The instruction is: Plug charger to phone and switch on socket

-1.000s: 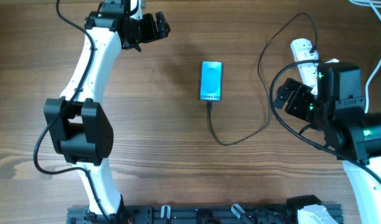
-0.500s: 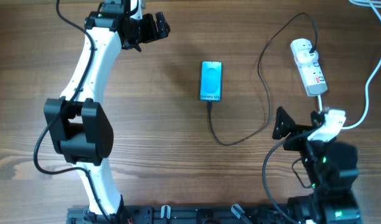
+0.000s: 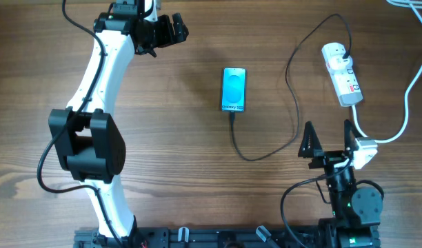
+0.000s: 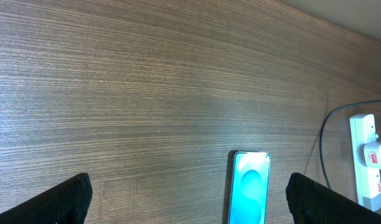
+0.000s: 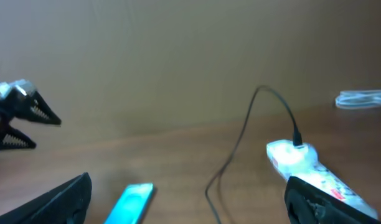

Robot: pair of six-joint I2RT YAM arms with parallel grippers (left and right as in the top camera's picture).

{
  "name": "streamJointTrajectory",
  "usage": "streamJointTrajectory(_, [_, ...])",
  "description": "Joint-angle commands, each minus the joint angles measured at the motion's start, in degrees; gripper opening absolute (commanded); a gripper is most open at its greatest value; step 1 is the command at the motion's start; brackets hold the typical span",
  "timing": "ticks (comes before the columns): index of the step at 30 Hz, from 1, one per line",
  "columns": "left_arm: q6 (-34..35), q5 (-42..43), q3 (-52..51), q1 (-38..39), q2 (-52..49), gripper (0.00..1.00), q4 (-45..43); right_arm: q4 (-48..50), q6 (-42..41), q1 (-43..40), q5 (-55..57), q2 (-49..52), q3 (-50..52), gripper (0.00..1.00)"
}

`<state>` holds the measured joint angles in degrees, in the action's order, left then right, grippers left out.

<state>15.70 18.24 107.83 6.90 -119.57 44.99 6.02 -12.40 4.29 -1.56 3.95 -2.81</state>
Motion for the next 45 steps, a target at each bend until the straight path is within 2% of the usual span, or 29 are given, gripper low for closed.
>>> streamJointTrajectory(1, [-0.70,-0.33,-0.15,-0.26,-0.22,1.00,0.02,1.62,1.84,-0.31,-1.31,-2.08,2.54,1.00])
streamJointTrajectory(4, [-0.70,-0.33,-0.15,-0.26,-0.22,1.00,0.02,1.18,2.45,-0.44,-0.96,-3.74,2.54,1.00])
streamJointTrajectory(10, [-0.70,-0.33,-0.15,-0.26,-0.22,1.00,0.02,-6.16,4.00,-0.72,-1.16,-3.76,2.51,1.00])
streamJointTrajectory(18, [-0.70,-0.33,-0.15,-0.26,-0.22,1.00,0.02,-6.08,16.24,-0.74,-1.66,-3.76,2.51,1.00])
streamJointTrajectory(21, [-0.70,-0.33,-0.15,-0.26,-0.22,1.00,0.02,-6.08,17.57,-0.76,-1.07,-3.76,2.51,0.99])
streamJointTrajectory(45, [-0.70,-0.33,-0.15,-0.26,-0.22,1.00,0.02,-6.08,12.15,-1.75,-0.90,-3.76,2.51,1.00])
